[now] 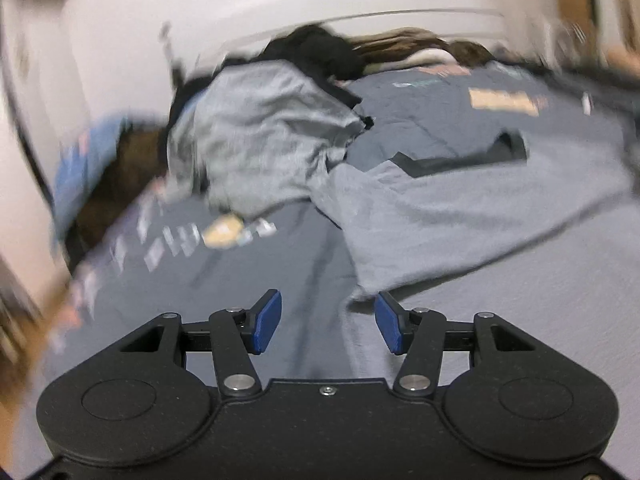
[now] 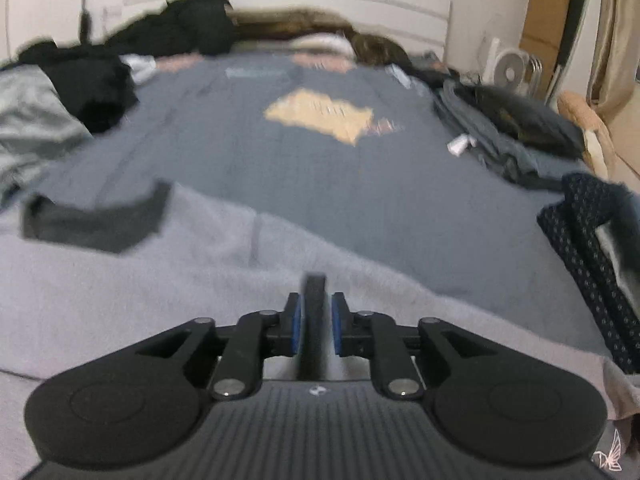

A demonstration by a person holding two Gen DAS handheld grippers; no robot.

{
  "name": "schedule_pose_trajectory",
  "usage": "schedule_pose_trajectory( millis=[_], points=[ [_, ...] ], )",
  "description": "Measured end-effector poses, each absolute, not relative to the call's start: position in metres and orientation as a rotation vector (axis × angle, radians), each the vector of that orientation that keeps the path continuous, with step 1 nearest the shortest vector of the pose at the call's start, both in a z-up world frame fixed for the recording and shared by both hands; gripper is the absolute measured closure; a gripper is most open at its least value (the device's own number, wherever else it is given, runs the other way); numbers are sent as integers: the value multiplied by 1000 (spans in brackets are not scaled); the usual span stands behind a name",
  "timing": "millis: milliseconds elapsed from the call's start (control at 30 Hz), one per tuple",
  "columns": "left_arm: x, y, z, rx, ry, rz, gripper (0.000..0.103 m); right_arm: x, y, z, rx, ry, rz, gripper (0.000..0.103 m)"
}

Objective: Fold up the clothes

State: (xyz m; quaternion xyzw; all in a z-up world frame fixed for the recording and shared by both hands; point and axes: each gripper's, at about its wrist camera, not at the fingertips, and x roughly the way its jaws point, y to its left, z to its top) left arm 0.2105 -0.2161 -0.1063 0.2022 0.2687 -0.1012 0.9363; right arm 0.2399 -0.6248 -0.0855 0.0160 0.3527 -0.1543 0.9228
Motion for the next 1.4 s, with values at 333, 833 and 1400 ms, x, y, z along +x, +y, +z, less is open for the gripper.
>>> schedule_pose_trajectory(
  millis=[333,833,1400],
  points=[
    [214,-273,-187,1061,345,-265,58,299,-502,-49,130,715,103,58],
    [212,-280,-207,1151,292,-289,93,435,-273,-69,-359,815,477,51],
    [208,-263,-192,1055,349,-374,99,475,-247,-96,-468,1003,437,99]
  ],
)
